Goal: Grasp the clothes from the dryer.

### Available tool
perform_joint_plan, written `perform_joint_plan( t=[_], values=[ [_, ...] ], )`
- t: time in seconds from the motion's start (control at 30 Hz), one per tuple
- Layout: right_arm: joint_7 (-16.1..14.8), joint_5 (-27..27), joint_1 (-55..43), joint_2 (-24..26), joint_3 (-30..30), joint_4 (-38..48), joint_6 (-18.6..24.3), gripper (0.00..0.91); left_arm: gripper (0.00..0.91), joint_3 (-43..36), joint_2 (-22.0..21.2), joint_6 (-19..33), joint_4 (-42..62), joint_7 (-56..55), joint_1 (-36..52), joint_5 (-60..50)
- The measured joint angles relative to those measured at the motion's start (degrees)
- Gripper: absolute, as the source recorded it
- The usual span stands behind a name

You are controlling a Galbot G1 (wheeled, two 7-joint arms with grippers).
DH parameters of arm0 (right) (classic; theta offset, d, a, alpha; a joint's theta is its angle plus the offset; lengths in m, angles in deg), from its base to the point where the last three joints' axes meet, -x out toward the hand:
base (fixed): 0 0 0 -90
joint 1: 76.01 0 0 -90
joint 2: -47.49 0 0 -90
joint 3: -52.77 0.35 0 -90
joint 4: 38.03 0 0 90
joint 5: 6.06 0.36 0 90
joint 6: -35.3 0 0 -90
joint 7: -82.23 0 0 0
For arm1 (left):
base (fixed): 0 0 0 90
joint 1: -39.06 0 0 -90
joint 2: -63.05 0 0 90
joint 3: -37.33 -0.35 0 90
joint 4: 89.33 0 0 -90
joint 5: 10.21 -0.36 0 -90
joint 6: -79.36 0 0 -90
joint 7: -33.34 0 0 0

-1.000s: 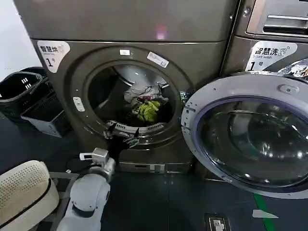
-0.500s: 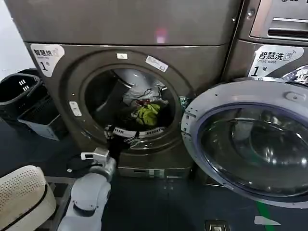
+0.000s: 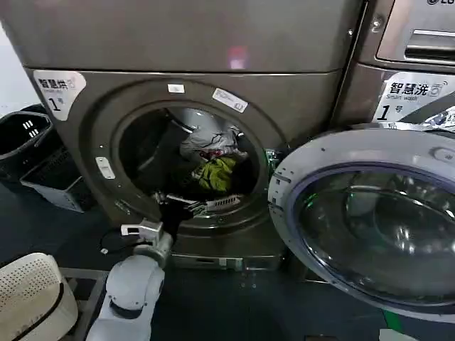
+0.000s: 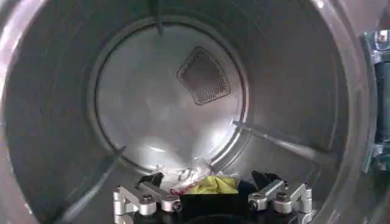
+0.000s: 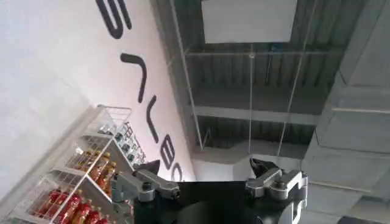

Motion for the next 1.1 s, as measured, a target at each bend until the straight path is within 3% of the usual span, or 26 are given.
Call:
perform_joint_plan(
  t=[0.73,1.1],
  values=[
    [0.0,0.5,0.3,0.1,0.6,0.1,-0.1,0.907,0.907,-0.2,0.3,0.5,-1.1,1.6,-0.6,-1.5],
    [0.5,-0.2,0.4,0.1,0.4,0.1,-0.2,0.907,0.907,-1.3,0.2,3.9,0.1,3.9,0.3,-12.9]
  ],
)
